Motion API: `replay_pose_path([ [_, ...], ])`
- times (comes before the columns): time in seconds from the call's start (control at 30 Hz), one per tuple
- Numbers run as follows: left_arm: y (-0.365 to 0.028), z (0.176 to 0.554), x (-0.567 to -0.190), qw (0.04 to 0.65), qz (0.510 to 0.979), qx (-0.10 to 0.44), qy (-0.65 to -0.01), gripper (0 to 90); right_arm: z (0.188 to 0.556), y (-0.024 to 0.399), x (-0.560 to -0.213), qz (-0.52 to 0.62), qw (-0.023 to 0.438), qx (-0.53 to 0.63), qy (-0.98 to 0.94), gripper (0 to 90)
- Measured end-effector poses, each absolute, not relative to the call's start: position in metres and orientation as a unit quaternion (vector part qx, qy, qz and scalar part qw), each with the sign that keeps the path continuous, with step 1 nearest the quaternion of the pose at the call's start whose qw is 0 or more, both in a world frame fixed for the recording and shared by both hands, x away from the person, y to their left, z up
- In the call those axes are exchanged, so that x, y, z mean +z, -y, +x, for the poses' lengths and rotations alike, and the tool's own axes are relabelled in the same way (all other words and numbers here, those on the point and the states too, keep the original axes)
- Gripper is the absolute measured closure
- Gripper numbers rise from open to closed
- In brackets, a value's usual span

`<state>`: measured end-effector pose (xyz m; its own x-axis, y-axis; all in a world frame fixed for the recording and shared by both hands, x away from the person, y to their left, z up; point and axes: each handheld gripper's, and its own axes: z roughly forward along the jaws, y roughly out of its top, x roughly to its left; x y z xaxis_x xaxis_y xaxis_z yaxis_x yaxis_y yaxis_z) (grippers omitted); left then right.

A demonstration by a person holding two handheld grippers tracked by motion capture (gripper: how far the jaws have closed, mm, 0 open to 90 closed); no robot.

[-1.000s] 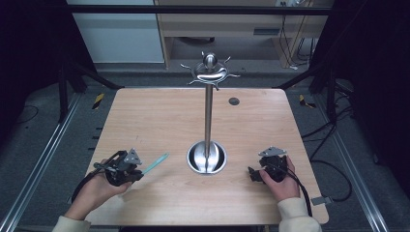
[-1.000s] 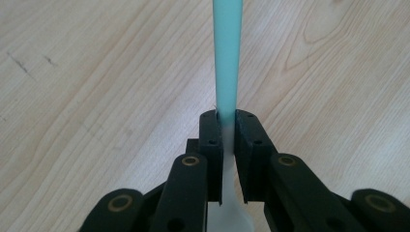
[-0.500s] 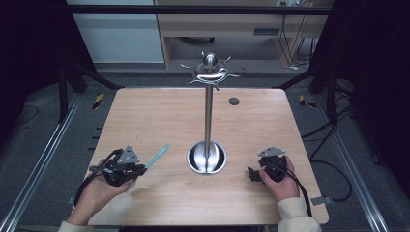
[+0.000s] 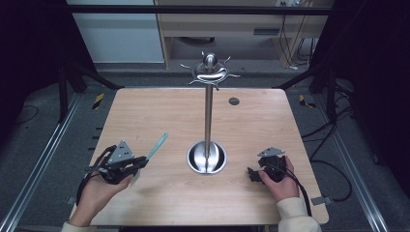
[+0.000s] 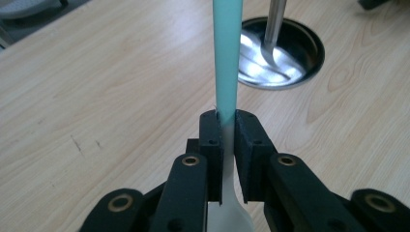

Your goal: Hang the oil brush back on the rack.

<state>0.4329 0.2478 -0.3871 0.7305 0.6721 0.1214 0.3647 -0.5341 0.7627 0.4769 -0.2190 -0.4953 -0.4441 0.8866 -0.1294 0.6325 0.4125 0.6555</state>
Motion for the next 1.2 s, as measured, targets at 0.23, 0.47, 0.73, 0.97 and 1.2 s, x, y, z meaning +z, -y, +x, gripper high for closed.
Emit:
replay_pose_path([
  [0.23,-0.244,0.431,-0.379,0.385,0.844,0.221,-0.301,82.1,0.477,0.219,-0.495,0.47,0.236,0.27,-0.807,8.0],
  [0.47,-0.241,0.431,-0.369,0.407,0.829,0.231,-0.305,82.1,0.477,0.219,-0.494,0.471,0.238,0.27,-0.806,7.9],
  [0.73,-0.233,0.425,-0.355,0.435,0.813,0.243,-0.301,82.1,0.476,0.219,-0.494,0.472,0.238,0.271,-0.805,7.9],
  [0.97,-0.228,0.425,-0.341,0.459,0.797,0.253,-0.299,82.1,0.476,0.22,-0.493,0.471,0.237,0.272,-0.805,7.9],
  [1.2,-0.22,0.425,-0.33,0.47,0.791,0.26,-0.293,82.1,0.476,0.22,-0.493,0.471,0.239,0.273,-0.804,7.9],
])
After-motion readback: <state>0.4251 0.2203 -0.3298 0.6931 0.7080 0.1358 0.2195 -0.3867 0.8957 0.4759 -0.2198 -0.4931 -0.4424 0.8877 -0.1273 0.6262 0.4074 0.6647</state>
